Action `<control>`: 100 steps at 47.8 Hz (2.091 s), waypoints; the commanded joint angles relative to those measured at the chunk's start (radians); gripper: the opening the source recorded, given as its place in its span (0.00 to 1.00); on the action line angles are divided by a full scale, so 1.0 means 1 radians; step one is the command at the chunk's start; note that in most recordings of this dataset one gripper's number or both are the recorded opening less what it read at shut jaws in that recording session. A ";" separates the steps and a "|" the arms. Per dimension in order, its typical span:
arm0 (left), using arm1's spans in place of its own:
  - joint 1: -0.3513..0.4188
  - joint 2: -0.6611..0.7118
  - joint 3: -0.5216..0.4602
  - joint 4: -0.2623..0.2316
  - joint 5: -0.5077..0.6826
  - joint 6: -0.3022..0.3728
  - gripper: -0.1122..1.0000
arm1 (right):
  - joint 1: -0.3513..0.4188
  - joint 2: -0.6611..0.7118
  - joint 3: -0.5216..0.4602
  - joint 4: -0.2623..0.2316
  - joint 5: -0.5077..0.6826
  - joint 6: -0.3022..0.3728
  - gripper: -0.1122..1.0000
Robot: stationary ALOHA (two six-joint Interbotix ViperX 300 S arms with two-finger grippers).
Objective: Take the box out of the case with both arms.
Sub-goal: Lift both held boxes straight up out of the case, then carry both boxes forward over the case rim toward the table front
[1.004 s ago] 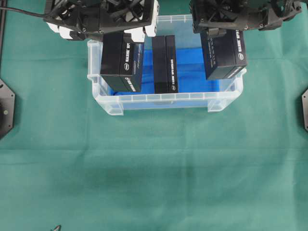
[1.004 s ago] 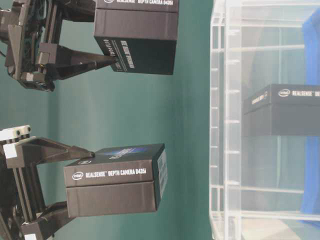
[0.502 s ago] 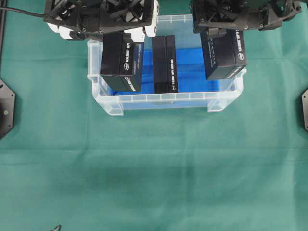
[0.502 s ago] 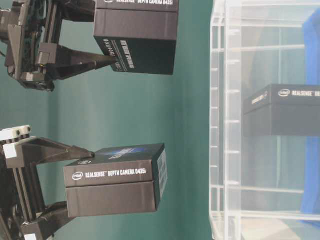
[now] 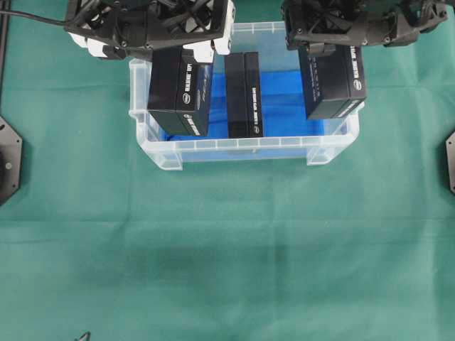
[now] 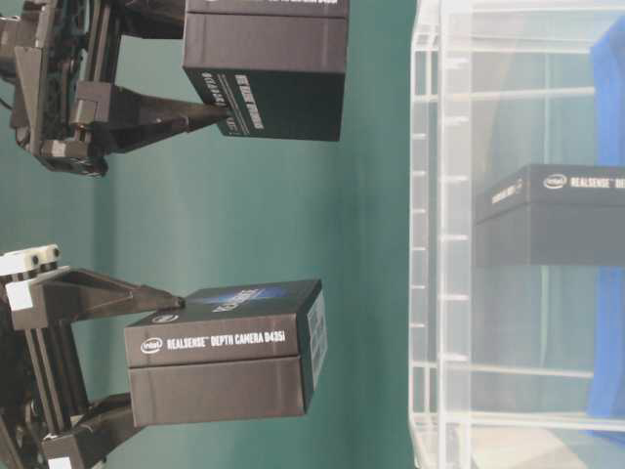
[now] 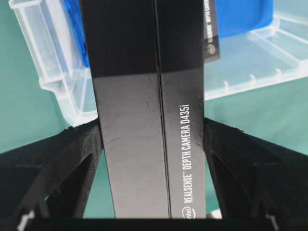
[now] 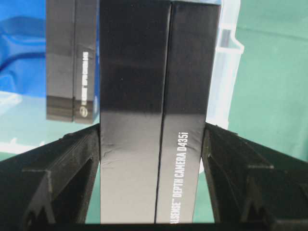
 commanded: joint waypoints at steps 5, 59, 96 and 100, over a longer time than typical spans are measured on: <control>-0.002 -0.035 -0.032 0.005 -0.003 0.014 0.68 | 0.025 -0.029 -0.034 -0.002 0.015 0.028 0.70; -0.413 -0.021 -0.021 0.020 0.020 -0.431 0.68 | 0.445 0.002 -0.081 -0.005 0.110 0.336 0.70; -0.463 -0.023 -0.021 0.020 0.057 -0.479 0.68 | 0.494 0.084 -0.199 -0.003 0.179 0.350 0.70; -0.463 -0.023 -0.021 0.025 0.057 -0.479 0.68 | 0.494 0.084 -0.199 -0.003 0.179 0.348 0.70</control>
